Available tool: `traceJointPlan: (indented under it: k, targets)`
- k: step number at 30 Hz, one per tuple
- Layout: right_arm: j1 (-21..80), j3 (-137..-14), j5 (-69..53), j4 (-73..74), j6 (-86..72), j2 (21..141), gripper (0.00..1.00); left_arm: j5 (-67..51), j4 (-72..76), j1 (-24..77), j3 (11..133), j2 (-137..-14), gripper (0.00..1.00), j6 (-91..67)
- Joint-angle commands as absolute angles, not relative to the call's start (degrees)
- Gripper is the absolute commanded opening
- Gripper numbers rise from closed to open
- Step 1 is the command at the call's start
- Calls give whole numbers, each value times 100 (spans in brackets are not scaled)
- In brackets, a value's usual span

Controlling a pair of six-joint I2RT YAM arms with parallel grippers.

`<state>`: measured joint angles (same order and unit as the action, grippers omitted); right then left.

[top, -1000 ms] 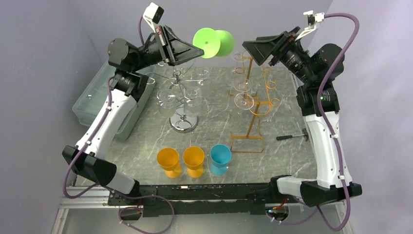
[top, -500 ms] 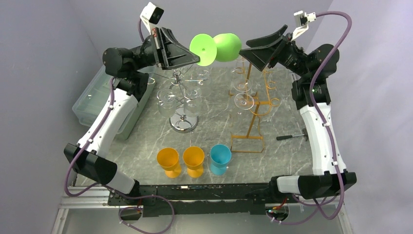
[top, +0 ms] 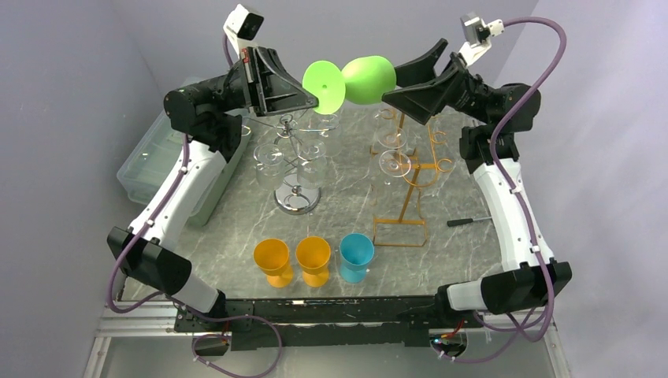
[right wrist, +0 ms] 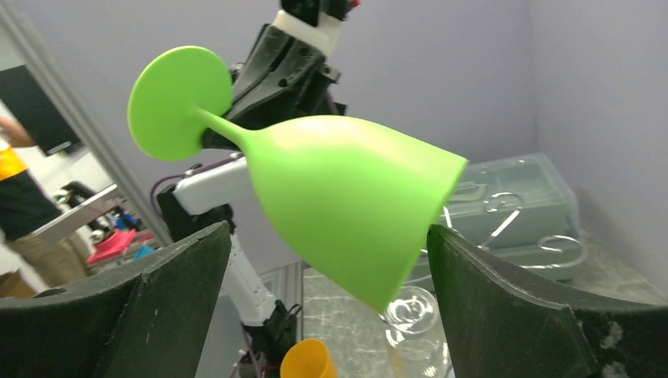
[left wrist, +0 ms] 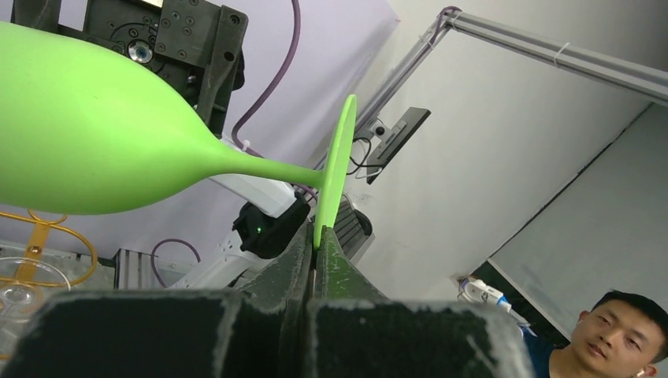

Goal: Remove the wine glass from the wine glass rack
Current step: Place the wine glass at the center of the board.

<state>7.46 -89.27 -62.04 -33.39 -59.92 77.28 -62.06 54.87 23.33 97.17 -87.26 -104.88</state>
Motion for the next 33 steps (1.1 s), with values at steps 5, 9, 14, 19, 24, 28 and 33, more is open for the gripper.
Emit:
traceJointPlan:
  k: [5, 9, 14, 19, 24, 28, 33]
  targets:
    - [1131, -9122, -6482, -4782, -6862, 7873, 91, -6318, 6309, 2450, 9970, -8752, 0, -10888]
    - [1133, -9175, -6513, -5626, -7547, 8035, 83, -6301, 6757, 2461, 10084, -8835, 0, -11287]
    - [1159, -9158, -6471, -6314, -8078, 8077, 71, -6302, 6930, 2482, 10064, -8807, 0, -11401]
    - [1160, -9166, -6421, -6895, -8528, 8080, 58, -6296, 7169, 2522, 10089, -8807, 0, -11575]
    - [1178, -9226, -6391, -7241, -8800, 8069, 46, -6326, 7281, 2556, 10107, -8764, 0, -11640]
    - [1210, -9254, -6383, -7260, -8809, 8005, 33, -6335, 7262, 2582, 10041, -8713, 0, -11612]
    - [1324, -9302, -6403, -7196, -8730, 7931, 11, -6296, 7276, 2584, 9927, -8692, 2, -11614]
